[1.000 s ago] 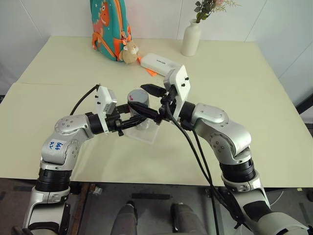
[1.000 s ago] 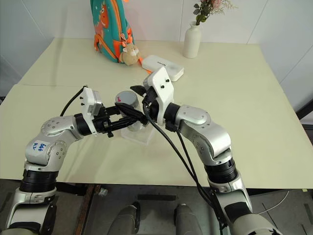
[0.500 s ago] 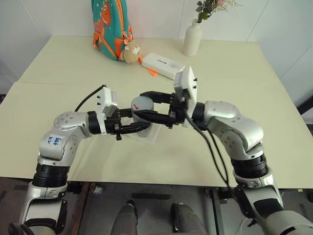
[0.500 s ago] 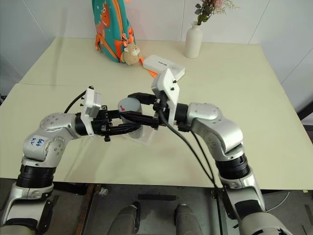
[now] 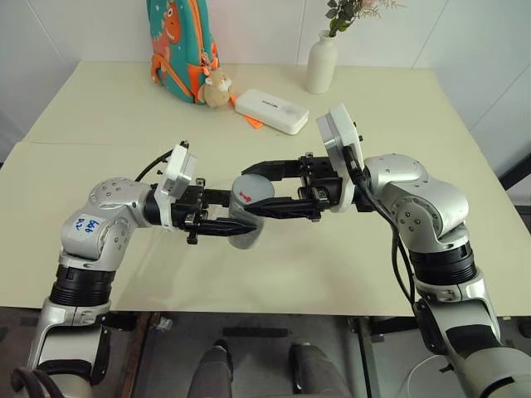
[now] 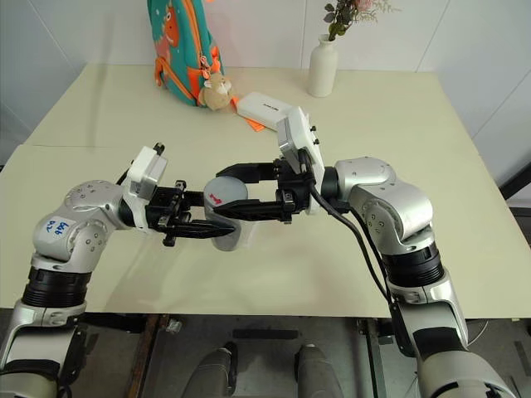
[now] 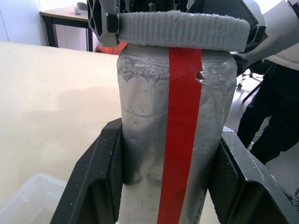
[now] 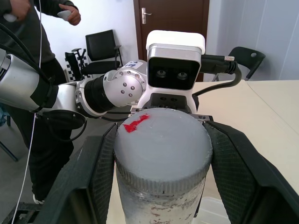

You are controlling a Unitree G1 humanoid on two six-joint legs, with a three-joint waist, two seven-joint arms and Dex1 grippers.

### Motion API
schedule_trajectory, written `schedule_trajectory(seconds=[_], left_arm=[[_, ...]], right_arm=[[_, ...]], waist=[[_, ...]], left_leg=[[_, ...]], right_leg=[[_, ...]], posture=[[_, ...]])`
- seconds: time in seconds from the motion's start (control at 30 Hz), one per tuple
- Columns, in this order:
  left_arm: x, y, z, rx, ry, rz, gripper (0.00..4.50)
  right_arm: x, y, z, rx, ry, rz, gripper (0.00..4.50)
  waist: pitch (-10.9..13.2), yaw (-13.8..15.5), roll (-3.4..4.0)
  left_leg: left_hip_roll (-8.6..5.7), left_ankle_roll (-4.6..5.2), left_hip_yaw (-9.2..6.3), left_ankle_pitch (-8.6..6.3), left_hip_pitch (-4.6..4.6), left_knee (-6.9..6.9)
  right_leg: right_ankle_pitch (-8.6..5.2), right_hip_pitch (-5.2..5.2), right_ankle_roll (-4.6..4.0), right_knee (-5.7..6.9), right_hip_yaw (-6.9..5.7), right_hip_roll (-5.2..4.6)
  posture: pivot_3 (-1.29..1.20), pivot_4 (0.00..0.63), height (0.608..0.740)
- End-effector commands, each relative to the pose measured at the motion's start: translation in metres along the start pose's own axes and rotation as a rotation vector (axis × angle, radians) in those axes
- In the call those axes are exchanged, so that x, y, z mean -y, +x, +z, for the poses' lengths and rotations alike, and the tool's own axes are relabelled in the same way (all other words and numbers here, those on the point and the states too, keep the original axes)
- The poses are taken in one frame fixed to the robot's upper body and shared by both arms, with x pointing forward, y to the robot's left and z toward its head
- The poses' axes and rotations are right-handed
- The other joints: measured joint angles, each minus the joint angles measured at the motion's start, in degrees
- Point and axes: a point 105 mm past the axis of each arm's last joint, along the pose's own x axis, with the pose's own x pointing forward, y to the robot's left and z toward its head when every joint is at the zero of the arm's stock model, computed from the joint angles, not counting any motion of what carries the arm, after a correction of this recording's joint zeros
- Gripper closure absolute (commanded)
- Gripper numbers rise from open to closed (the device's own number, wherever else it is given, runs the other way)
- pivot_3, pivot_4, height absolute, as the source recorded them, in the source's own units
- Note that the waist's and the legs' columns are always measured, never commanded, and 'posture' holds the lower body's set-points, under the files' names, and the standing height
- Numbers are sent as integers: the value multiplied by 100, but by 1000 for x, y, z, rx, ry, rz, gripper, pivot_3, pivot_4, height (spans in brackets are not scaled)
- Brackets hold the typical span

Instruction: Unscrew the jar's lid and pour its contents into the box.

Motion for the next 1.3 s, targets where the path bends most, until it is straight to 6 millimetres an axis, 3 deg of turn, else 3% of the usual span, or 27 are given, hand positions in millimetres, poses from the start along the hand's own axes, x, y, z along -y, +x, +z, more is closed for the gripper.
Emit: schedule_trajectory(seconds=[0.03, 0.17, 0.37, 0.53, 0.7, 0.93, 1.3], left_arm=[[3, 0, 7, 19, 41, -7, 2497], [4, 1, 6, 17, 56, -7, 2497], [0, 4, 7, 65, 97, 40, 2497], [-7, 0, 7, 109, 110, 120, 2497], [-12, 4, 6, 141, 112, 152, 2497], [-14, 11, 8, 164, 117, 153, 2497], [-11, 16, 8, 181, 109, 136, 2497]], right_arm=[[0, -1, 13, 29, -47, -22, 1213], [5, 1, 17, 56, -44, -53, 28], [17, 0, 29, 123, -73, -154, 28], [14, 2, 38, 160, -38, -176, 28], [6, 12, 35, 141, -31, -158, 28], [9, 28, 23, 55, -71, -186, 28], [29, 19, 24, 31, -116, -258, 28]], waist=[[0, -6, 0], [0, -13, 0], [0, -15, 0], [0, -10, 0], [0, -23, 0], [0, -21, 0], [0, -21, 0]], left_leg=[[0, 0, 0, 0, 0, 1], [0, 0, 0, 0, 0, 2], [0, 0, 0, 0, 0, 1], [0, 0, 0, 0, 0, 2], [0, 0, 0, 0, 1, 2], [0, 0, 0, 0, 1, 8], [0, 0, 0, 0, 1, 7]], right_leg=[[0, 0, 0, 0, 0, 0], [0, 0, 0, 1, 0, 0], [0, 0, 0, 2, 1, 0], [0, 0, 0, 3, 1, -1], [0, -1, 0, 6, 1, -1], [0, -1, 0, 11, 1, -1], [0, -1, 0, 10, 2, 0]], posture=[[0, 150, 740], [0, 150, 740], [0, 150, 740], [0, 150, 740], [0, 150, 740], [0, 150, 740], [0, 150, 740]])
